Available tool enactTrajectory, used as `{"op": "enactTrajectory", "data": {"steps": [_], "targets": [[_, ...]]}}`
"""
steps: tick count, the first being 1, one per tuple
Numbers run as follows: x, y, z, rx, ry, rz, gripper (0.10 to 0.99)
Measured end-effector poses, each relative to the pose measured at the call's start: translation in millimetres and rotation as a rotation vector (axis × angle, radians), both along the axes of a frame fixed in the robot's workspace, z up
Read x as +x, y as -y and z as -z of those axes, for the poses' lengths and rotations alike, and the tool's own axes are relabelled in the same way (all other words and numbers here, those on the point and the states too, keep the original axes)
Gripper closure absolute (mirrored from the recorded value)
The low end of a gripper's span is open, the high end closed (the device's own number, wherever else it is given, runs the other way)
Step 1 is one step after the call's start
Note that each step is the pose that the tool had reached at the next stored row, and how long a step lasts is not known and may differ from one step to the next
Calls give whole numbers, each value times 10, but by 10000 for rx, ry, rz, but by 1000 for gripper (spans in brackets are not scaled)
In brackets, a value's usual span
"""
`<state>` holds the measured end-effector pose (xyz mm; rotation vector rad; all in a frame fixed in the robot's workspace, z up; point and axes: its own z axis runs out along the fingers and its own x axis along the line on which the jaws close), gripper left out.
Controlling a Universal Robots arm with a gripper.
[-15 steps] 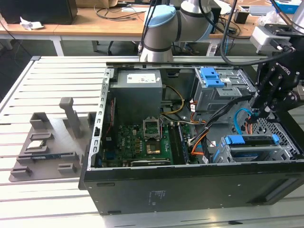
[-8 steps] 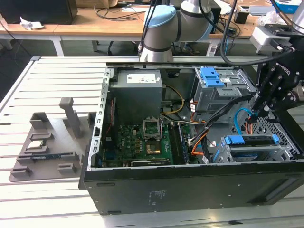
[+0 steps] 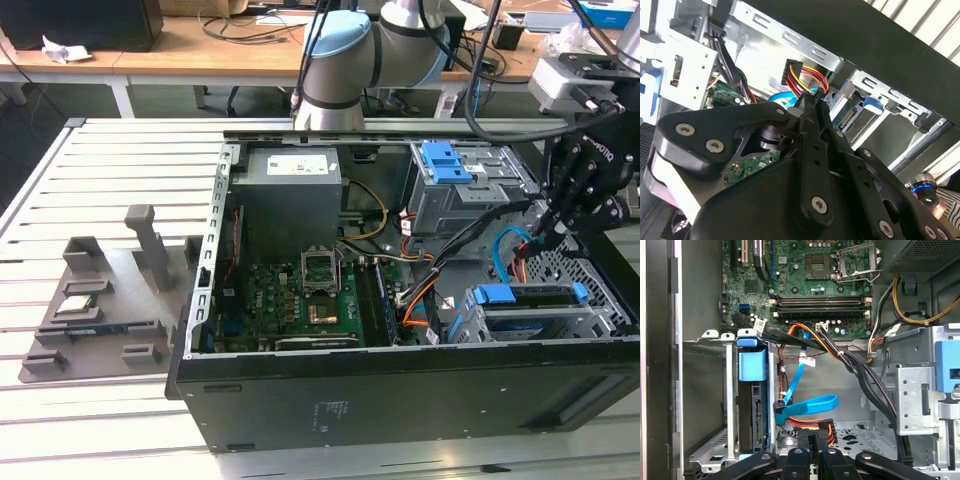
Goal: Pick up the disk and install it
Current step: 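Insert the first disk wire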
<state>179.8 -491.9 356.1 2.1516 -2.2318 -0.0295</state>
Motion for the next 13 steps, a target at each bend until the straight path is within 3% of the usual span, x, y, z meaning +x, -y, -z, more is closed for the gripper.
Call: {"op": "enactTrajectory", "data": {"steps": [7,10,13], "targets": [[-40,291,4,-97,0,-32,922],[-53,372,18,-117,0,-43,922],[-68,383,63,-119,0,-56,922]]}}
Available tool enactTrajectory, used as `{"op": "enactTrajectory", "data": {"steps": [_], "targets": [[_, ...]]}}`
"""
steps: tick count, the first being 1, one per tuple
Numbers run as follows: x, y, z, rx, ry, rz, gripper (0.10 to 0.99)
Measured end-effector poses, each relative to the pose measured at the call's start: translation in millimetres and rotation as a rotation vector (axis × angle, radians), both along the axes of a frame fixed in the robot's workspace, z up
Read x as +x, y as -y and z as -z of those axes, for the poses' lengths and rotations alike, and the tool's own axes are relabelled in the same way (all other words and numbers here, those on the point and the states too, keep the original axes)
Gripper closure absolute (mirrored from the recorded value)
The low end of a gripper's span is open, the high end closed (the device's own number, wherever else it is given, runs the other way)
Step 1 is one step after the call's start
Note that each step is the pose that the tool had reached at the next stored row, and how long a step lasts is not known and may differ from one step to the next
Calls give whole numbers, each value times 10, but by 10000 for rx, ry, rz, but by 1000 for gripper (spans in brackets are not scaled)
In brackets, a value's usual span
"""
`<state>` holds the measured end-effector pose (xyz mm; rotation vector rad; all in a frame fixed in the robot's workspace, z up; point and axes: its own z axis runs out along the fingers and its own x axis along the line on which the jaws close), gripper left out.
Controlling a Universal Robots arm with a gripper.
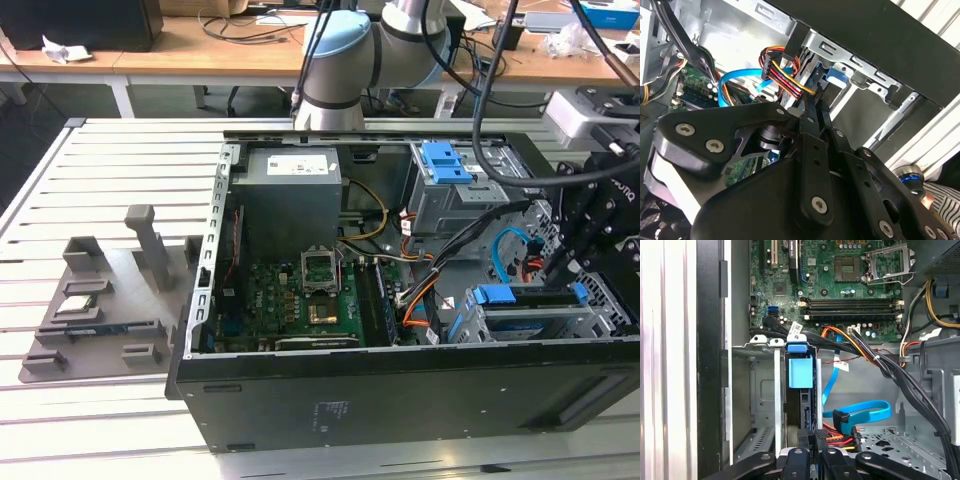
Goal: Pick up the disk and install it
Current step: 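Insert the first disk wire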
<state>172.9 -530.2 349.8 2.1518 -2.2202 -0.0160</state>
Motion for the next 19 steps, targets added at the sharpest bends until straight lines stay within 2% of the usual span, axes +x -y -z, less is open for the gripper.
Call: {"op": "enactTrajectory", "data": {"steps": [10,19], "targets": [[-15,-3,76,2,0,-4,922],[-18,-3,107,-1,0,-4,922]]}}
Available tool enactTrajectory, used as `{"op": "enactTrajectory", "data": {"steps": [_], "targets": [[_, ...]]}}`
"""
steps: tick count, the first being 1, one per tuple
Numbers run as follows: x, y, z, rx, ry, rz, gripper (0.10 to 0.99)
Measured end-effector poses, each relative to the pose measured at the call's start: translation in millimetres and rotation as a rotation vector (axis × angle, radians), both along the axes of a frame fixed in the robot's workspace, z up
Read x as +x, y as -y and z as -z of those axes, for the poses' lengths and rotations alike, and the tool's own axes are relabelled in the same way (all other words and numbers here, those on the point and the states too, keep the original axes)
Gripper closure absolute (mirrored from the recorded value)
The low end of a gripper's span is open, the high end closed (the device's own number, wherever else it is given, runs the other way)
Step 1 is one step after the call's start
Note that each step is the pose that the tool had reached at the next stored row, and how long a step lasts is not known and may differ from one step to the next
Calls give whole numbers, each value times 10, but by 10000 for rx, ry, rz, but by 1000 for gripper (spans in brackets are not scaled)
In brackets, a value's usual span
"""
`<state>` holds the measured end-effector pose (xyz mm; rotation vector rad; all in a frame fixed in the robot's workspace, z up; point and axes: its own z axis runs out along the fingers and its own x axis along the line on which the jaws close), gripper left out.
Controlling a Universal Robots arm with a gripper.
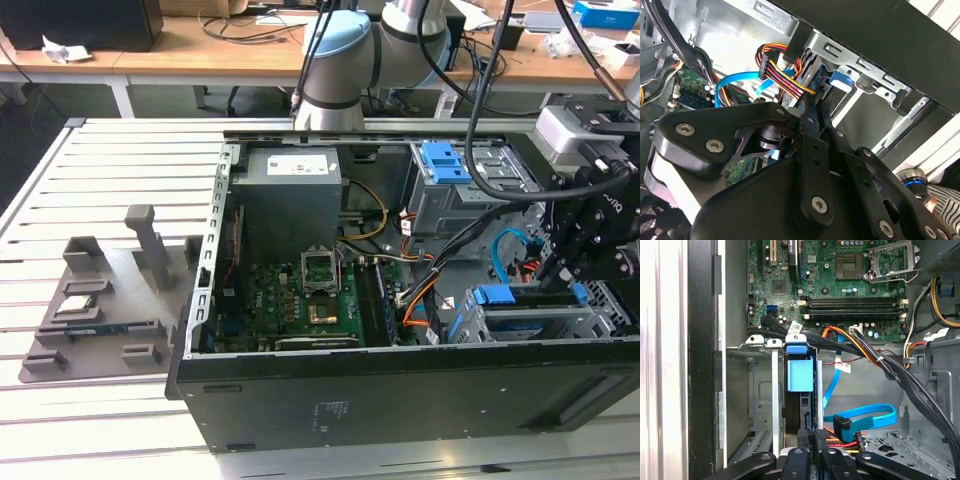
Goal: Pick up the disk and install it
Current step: 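Insert the first disk wire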
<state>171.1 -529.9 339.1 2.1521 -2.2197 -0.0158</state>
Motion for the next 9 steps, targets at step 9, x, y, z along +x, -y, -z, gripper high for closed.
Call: {"op": "enactTrajectory", "data": {"steps": [9], "targets": [[-4,-34,-159,1,12,0,980]]}}
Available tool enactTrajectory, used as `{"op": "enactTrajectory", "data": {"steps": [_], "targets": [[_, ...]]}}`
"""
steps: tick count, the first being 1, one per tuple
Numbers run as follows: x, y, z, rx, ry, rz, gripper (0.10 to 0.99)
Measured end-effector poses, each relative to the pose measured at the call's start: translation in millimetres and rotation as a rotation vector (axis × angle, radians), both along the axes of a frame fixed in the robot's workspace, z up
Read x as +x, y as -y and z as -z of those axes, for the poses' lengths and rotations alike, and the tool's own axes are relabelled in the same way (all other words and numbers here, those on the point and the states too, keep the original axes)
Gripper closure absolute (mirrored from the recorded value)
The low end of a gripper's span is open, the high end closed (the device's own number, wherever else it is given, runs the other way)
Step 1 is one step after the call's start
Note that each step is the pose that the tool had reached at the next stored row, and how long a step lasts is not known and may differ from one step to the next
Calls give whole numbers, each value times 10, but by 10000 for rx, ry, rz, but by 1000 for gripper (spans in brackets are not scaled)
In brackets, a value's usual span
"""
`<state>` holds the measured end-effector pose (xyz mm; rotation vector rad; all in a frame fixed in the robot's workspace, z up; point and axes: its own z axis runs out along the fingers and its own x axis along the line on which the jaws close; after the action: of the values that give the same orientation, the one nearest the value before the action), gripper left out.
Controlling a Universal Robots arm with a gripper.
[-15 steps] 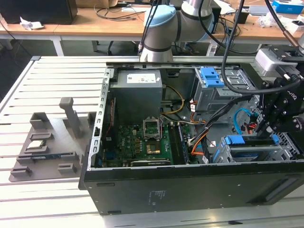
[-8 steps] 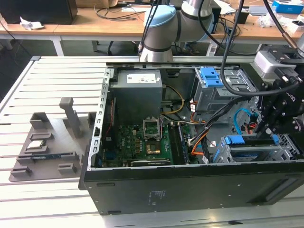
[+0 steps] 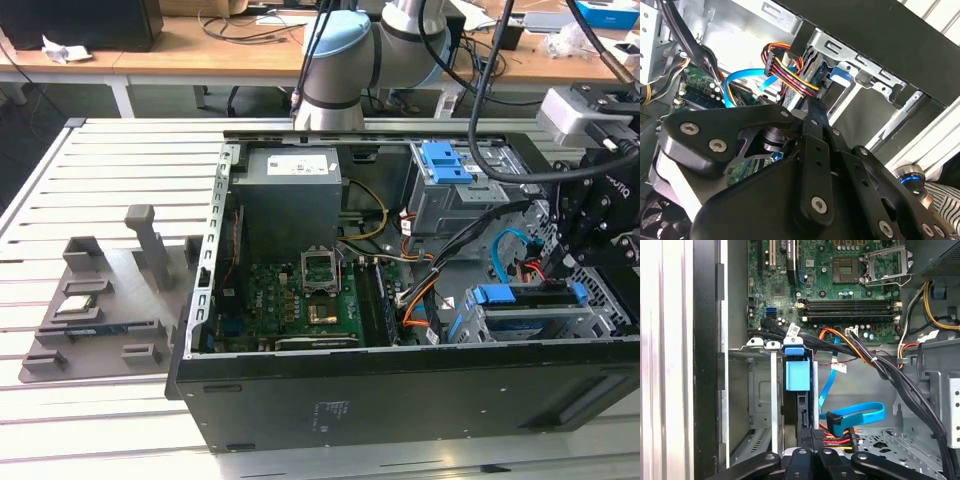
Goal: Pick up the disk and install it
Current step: 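Insert the first disk wire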
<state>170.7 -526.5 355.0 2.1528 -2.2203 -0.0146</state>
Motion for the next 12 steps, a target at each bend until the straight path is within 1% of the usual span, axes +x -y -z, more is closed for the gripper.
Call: {"op": "enactTrajectory", "data": {"steps": [2,7,12], "targets": [[-1,-11,-91,0,2,1,980],[0,-23,-236,0,2,0,980],[0,-23,-291,1,2,0,980]]}}
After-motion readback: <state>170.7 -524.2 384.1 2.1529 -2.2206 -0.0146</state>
